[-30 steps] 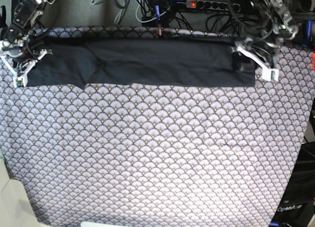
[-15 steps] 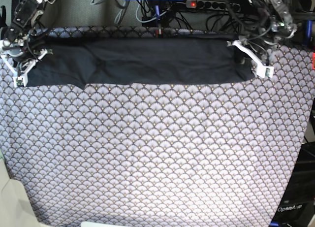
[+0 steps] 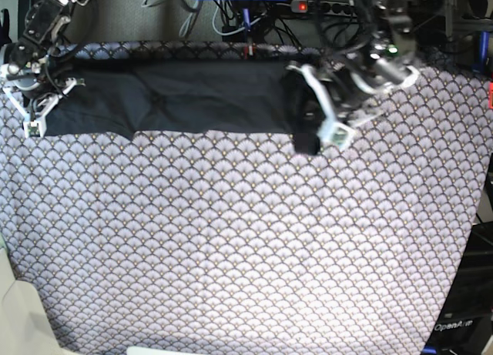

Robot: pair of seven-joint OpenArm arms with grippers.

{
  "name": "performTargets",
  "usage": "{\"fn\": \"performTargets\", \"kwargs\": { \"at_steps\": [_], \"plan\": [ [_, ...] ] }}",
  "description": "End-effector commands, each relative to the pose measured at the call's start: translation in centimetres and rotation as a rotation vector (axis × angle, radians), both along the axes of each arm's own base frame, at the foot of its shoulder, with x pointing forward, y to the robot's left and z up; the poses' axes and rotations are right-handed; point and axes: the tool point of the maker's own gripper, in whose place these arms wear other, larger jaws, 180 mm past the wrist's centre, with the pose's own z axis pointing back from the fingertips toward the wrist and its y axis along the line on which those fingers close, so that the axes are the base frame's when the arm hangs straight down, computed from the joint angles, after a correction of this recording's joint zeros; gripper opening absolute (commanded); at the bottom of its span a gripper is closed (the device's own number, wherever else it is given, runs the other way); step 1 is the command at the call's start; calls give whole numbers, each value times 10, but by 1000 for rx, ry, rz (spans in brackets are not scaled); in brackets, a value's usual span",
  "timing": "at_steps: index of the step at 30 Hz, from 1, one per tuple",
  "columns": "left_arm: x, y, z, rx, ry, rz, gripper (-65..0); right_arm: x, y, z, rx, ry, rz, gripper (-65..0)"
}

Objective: Fold the T-shirt properly
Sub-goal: 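Fold the strip end with the left gripper toward the right gripper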

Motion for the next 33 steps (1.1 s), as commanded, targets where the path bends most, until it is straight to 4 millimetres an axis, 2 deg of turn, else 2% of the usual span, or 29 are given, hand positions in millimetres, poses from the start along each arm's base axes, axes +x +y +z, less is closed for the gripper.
{"fn": "performTargets", "kwargs": {
  "at_steps": [1,5,14,18,21,24,27,33],
  "plan": [
    [6,-14,13,-38,-52,-29,-650,5,3,4,7,-22,15,-650],
    [4,-48,18,-90,-41,-59,-650,5,3,4,7,-22,15,-650],
    [6,-89,26,-219,1,105,-650,6,2,7,1,-26,16,-650],
    [0,-118,32,-245,28,108,-650,6,2,7,1,-26,16,-650],
    [1,-134,38,-240,31,97,-650,6,2,7,1,-26,16,-650],
    [-5,-149,35,-227,49,73,-650,6,1,7,0,-26,17,-650],
    [-13,-173,40,-227,36,-11,-650,6,2,6,2,-25,16,-650],
    [-22,-193,24,-127,99,-139,-650,7,2,7,0,-26,18,-650]
  ]
}}
